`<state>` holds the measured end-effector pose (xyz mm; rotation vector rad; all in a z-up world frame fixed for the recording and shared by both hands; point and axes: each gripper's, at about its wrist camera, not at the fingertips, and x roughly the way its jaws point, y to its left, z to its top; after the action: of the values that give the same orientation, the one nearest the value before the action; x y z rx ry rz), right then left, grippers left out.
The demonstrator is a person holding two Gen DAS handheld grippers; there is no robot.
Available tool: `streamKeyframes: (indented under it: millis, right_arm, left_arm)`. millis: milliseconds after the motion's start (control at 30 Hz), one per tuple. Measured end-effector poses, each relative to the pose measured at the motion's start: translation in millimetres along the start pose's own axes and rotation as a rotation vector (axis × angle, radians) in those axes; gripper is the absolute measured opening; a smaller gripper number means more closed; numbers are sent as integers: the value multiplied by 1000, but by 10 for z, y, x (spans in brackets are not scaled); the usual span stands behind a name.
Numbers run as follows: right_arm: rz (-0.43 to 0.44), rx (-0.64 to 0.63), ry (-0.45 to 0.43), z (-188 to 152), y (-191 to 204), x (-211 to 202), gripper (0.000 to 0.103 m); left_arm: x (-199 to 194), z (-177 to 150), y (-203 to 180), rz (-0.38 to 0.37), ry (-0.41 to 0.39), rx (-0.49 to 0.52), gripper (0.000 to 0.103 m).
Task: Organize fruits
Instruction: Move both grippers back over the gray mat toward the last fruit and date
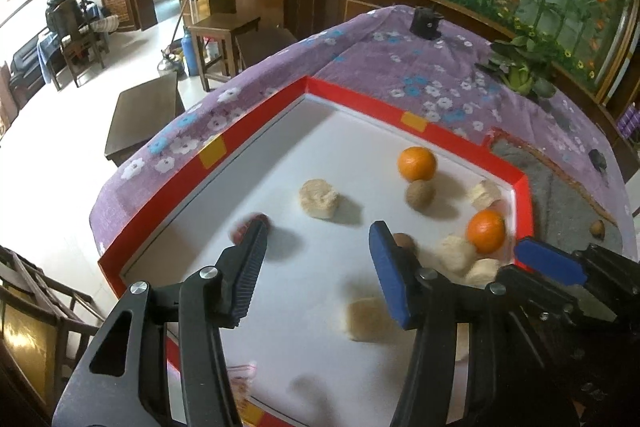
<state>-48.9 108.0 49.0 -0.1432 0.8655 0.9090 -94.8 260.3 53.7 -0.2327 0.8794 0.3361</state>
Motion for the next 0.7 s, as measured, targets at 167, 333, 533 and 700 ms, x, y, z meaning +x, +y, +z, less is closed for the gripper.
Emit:
streamKeyframes:
  millis: [167,333,533,700]
  right_arm:
    - [-29,47,-47,-106,-168,-321,34]
    - [-72,81,-66,-229,-365,-555,34]
    - [-156,144,-103,-405,-619,-846,38]
    - [-241,192,-116,-576,-824,-1023,39]
  left_arm:
    - [-72,-3,-296,-36,-5,40,53]
    - [-137,-15,-630,-76,-16,89,53]
    - [-154,-81,-1106,-130,-4,152,53]
    - [-170,-150,-1515,-170,0,218,53]
